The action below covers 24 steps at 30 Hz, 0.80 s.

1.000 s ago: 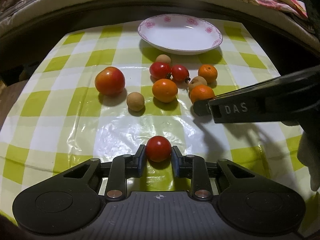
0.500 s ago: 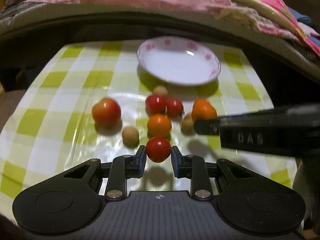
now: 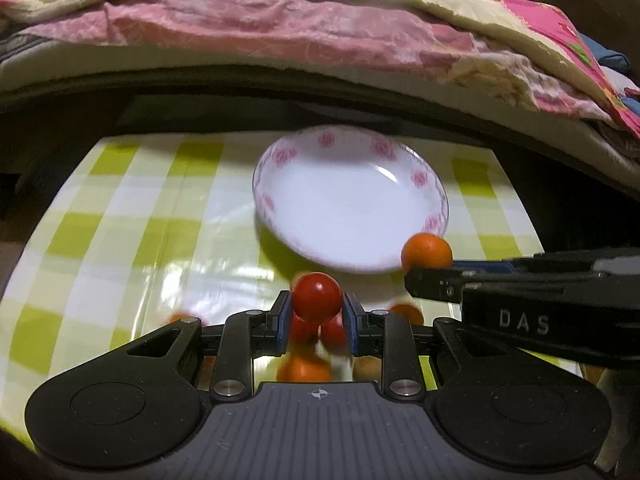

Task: Organize fruits
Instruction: 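Carry both fruits over the plate and open the left gripper to drop the tomato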

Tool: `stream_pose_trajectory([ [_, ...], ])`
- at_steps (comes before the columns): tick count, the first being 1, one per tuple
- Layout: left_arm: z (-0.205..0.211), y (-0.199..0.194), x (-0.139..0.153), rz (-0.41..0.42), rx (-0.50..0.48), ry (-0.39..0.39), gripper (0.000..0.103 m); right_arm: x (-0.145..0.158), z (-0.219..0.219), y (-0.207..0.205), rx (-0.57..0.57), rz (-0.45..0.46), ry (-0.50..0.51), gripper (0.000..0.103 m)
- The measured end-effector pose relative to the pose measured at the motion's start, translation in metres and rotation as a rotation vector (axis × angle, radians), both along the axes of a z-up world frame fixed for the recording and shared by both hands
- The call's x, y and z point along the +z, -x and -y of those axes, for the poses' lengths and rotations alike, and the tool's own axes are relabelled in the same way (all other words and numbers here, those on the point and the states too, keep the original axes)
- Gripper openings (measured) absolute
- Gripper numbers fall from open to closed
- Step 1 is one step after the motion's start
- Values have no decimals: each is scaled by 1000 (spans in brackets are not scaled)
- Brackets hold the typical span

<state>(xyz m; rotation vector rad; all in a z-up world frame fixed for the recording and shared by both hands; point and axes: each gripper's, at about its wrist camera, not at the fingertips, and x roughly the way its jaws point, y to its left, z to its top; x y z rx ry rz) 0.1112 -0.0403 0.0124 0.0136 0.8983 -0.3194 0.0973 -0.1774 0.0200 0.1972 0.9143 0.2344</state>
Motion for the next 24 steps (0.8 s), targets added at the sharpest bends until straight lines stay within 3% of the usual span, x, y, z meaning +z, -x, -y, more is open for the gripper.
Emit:
stream_pose_trajectory([
  [12, 21, -47, -8, 30, -26, -39, 33, -14, 17, -49, -17, -17, 43, 28],
  [24, 24, -66, -23, 4, -21, -49, 32, -30, 18, -67, -2, -22, 75, 28],
])
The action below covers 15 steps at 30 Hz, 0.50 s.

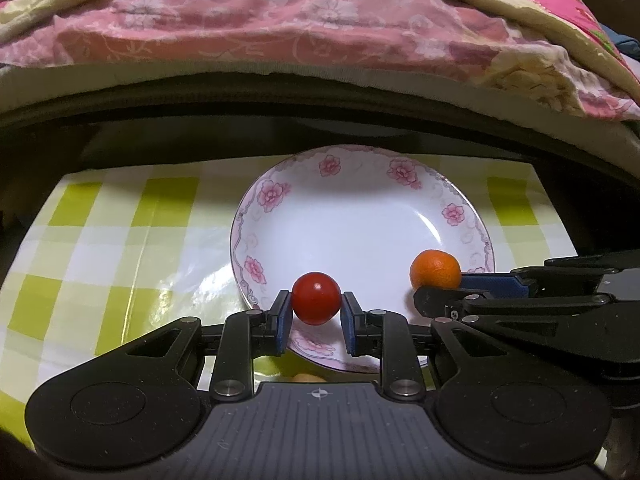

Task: Organize fruits
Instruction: 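Carry both fruits over the plate and open the left gripper to drop the tomato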

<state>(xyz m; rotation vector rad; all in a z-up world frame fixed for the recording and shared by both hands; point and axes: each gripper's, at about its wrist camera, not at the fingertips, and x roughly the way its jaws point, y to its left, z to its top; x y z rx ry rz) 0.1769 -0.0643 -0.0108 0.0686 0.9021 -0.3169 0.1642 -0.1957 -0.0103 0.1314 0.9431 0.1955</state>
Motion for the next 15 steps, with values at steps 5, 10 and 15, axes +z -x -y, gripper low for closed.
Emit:
stream_pose_trajectory([
  [5, 3, -1, 0, 7, 0, -20, 32, -1, -1, -1, 5, 5, 9, 29],
  [10, 5, -2, -1, 11, 1, -34, 34, -1, -4, -2, 16, 11, 31, 29],
  [15, 5, -1, -1, 13, 1, -40, 35, -1, -3, -2, 18, 12, 40, 29],
])
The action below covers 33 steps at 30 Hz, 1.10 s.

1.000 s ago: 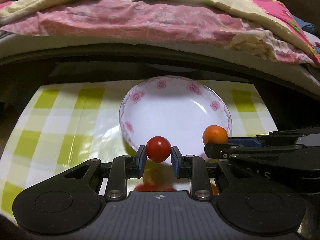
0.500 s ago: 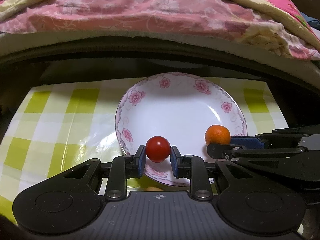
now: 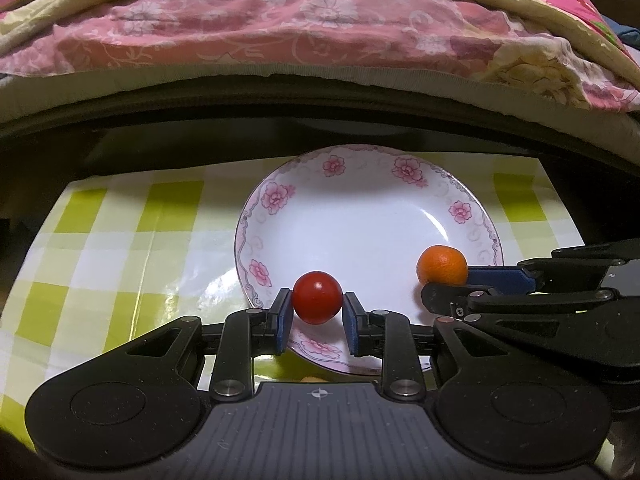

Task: Organize fruits
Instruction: 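Carry both fruits over the plate and open the left gripper to drop the tomato, then open the right gripper to set the mandarin in the plate while the left gripper withdraws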

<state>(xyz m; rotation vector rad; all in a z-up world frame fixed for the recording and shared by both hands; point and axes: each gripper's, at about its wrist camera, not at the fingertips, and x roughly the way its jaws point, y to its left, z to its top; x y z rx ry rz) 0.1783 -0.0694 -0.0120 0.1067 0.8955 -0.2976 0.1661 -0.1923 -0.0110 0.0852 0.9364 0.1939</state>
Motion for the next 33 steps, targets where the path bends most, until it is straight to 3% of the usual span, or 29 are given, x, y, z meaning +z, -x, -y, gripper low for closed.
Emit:
stream_pose_trajectory([
  [12, -1, 4, 5, 32, -5, -32, 45, 2, 0, 0, -9, 5, 11, 29],
  [16, -2, 5, 7, 45, 6, -62, 58, 4, 1, 1, -17, 10, 20, 29],
  [33, -6, 16, 13, 58, 9, -69, 67, 17, -2, 12, -37, 69, 95, 37],
])
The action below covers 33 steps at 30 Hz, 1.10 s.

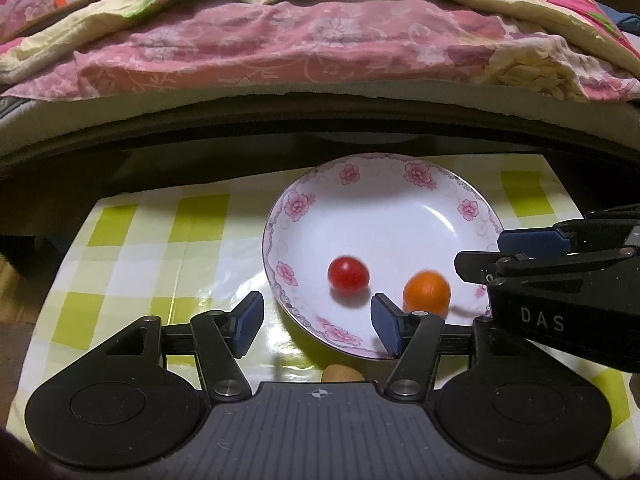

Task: Organize fruits
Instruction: 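Open the right gripper to set the mandarin in the plate while the left gripper withdraws, then grasp the large red tomato with the left gripper while the right gripper approaches another mandarin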

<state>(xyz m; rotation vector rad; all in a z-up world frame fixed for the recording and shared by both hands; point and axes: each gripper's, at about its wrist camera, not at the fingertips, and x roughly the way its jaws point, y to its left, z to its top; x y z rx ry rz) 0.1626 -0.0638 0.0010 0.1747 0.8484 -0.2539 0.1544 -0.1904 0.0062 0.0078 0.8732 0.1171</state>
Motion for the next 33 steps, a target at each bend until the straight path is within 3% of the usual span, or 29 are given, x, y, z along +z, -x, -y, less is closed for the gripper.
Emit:
stream_pose_trajectory([
  [19, -6, 9, 10, 5, 11, 6, 70, 7, -6, 6, 7, 19, 21, 42],
  [33, -54, 41, 23, -28, 79, 17, 71, 16, -11, 39, 51, -1, 1, 45],
])
